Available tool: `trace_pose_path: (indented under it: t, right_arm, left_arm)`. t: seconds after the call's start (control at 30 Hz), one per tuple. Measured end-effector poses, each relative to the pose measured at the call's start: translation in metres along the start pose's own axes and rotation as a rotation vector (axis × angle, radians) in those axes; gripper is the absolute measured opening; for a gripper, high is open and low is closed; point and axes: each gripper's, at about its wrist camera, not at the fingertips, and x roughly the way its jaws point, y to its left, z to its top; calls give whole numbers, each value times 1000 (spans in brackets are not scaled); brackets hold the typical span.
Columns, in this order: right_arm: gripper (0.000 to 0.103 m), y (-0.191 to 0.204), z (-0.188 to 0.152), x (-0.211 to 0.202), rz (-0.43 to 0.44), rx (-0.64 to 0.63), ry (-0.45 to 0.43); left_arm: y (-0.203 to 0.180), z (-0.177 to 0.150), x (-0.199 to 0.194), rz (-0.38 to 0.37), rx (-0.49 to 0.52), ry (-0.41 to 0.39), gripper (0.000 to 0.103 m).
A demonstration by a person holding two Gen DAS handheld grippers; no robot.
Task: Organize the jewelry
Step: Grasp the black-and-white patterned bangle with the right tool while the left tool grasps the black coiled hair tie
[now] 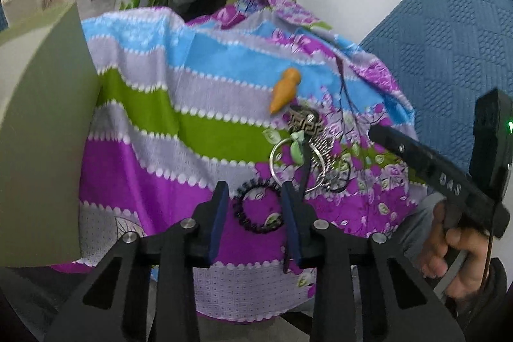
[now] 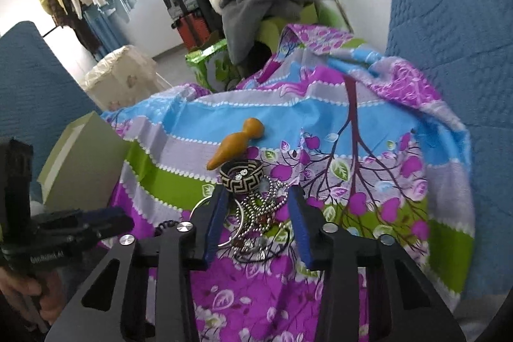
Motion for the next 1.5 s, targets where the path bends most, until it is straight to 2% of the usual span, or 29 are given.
trace_pose_path:
  t: [0.2, 0.4, 0.47, 0.53, 0.67, 0.9, 1.03, 1.13, 1.5]
  right_arm:
    - [28, -3, 10, 30, 27, 10, 49]
    - [24, -7, 16, 59, 43, 14, 97]
    - [23, -8, 18, 65, 44, 18, 105]
    - [20, -10, 19, 69, 51, 28, 115]
    - [18, -12, 19, 77, 56, 47, 146]
    - [17, -9, 19, 79, 67, 34, 157]
    - [11, -10, 18, 78, 90, 48, 167]
    - [5, -6, 18, 74, 54, 18, 161]
    - [5, 7, 16, 53, 4, -43, 117]
  left_arm:
    - [2, -6, 17, 40, 13, 49, 29]
    - [1, -9, 25, 69, 40, 65, 29]
    - [0, -9, 28, 71, 48, 75, 26]
    - [0, -10, 32, 75, 53, 89, 19]
    - [1, -12, 36, 74, 51, 104, 18]
    - [-2, -10, 38, 95, 74, 102, 9]
    - [-3, -10, 39, 104, 89, 98, 8]
    - [-2, -9, 39, 98, 90, 99, 8]
    - [0, -4, 22, 59, 67, 61, 8]
